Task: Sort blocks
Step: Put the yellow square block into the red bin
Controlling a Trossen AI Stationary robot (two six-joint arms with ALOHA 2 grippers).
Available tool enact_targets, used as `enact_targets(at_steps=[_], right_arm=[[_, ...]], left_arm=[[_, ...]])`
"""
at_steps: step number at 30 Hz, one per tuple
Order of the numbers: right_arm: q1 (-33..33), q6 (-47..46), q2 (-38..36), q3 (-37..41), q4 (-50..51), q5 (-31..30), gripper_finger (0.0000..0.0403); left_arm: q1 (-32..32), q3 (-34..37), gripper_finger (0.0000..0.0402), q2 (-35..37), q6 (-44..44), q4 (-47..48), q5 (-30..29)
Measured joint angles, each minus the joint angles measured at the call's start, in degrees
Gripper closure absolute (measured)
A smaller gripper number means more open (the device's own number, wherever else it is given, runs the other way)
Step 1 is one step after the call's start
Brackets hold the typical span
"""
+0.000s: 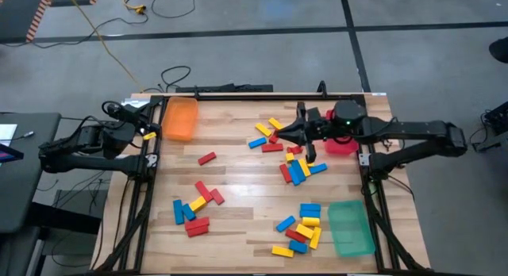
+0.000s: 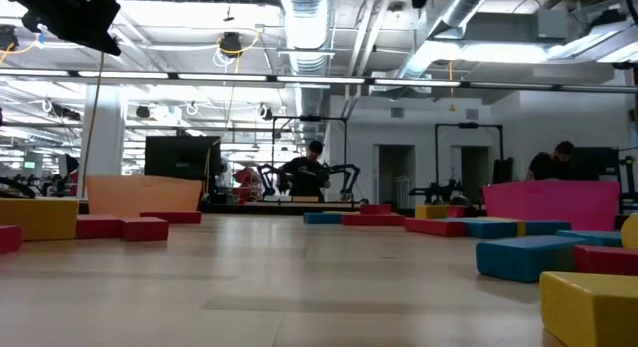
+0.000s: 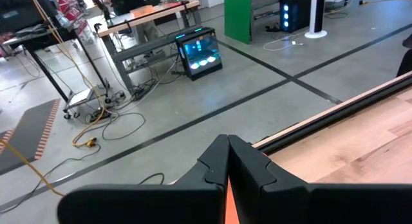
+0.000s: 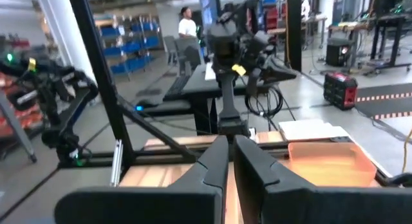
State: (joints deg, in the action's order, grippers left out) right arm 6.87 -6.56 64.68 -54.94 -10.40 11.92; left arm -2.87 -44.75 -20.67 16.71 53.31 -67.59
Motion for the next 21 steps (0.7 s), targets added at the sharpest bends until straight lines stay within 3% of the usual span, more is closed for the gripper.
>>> enact_targets(at_steps=[9,21], right_arm=[[-0.40,2.76,6.87,-6.85,6.72,0.00,0.0358],[-0.34,4.87,9.60,-8.02,11.99,-0.02,0.0358]], left_arm=[[-0.02,0.02,0.0398,0.00,0.00,0.00,-0.02],[0.00,0.00,0.0398,0.00,0.00,-0.01,0.00]])
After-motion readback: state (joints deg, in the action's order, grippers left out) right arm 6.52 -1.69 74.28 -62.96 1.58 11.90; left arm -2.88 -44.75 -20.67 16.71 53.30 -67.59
